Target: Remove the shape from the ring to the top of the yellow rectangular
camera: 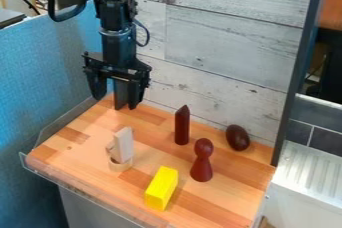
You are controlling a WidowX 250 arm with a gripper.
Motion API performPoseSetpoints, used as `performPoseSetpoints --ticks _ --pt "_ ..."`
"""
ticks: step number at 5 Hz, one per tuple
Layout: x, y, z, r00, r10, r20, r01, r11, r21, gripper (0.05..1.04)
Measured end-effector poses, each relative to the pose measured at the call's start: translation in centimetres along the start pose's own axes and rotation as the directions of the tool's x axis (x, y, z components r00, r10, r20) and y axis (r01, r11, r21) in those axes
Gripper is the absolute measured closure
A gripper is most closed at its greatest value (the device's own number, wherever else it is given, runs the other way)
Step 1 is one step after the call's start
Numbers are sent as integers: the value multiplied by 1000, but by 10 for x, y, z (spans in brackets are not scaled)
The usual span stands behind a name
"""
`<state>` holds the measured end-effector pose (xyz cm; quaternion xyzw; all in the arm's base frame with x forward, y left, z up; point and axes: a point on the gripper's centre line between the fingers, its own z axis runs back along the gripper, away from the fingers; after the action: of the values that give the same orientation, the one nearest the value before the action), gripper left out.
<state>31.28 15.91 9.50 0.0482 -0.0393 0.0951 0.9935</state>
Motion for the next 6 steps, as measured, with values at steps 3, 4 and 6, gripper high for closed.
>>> performPoseSetpoints --ticks 3,4,6 --pt "9 -1 -22 999 -15 43 17 999 -45 83" --pt "9 2 -29 998 -26 66 30 998 -62 83" --pt "10 1 -55 994 -73 86 80 993 -82 83"
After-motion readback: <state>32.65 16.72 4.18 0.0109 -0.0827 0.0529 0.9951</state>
